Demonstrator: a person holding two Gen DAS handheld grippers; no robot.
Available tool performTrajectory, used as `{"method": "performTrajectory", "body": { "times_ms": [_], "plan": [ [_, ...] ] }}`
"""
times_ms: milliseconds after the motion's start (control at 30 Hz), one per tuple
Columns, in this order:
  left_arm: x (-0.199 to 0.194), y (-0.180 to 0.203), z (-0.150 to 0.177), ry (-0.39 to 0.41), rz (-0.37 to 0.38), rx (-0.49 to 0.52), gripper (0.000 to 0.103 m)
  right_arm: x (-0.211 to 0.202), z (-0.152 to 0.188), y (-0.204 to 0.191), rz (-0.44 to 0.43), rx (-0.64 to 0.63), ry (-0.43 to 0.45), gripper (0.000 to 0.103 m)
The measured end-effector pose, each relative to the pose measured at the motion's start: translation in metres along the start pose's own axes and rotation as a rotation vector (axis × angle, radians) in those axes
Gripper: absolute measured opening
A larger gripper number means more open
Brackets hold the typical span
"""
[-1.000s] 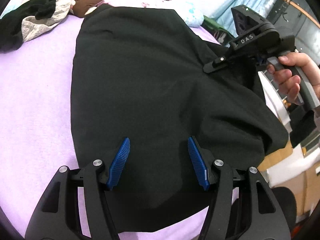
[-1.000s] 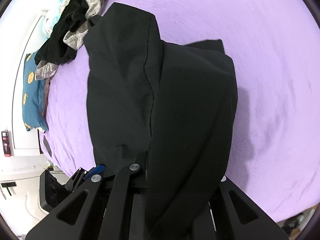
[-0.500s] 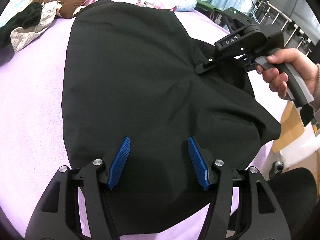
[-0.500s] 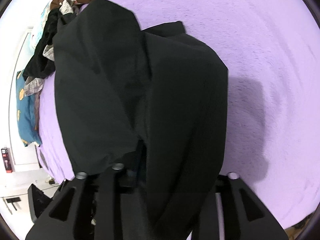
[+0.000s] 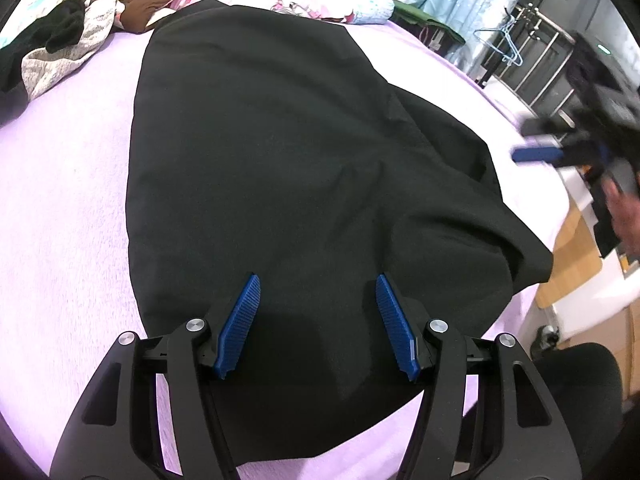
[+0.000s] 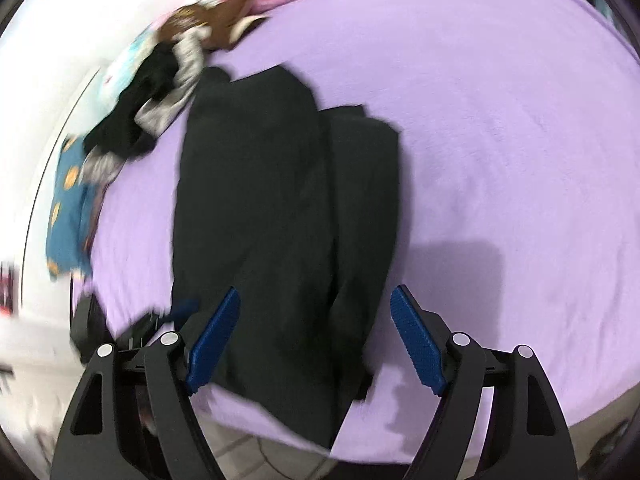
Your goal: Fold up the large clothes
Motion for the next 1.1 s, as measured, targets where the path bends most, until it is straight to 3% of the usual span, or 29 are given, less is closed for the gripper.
{"method": "performTrajectory", "body": {
  "times_ms": [300, 600, 667, 867, 1100],
  "plan": [
    [0.000, 0.003, 0.002, -0.001, -0.003, 0.007, 0.058, 0.028, 0.042, 0.008, -0.043, -0.005, -0.070, 0.076],
    [0.003, 0.002, 0.002, -0.008, 0.005, 0.003, 0.058, 0.034, 0.058, 0.007, -0.103, -0.030, -0.077, 0.038],
    [0.004, 0.002, 0.002, -0.010, 0.004, 0.007, 0.058, 0.032, 0.060, 0.006, -0.126, -0.049, -0.069, 0.019],
    [0.001, 0.006, 0.001, -0.005, 0.017, 0.022, 0.058, 0.009, 0.061, 0.005, -0.113, -0.073, -0.038, 0.009],
    [-0.003, 0.012, 0.000, -0.001, 0.025, 0.071, 0.058, -0.014, 0.046, 0.013, -0.080, -0.111, -0.008, 0.008]
  ]
}}
Point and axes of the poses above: each gripper's, at about its wrist camera, not at the fingertips, and x roughly the way its jaws point, y to its right, z to its underside, the point moved 7 cm from there along x, roughly the way its jaws point, and after that the axes turned 14 degrees about x, right-handed, at the moved point
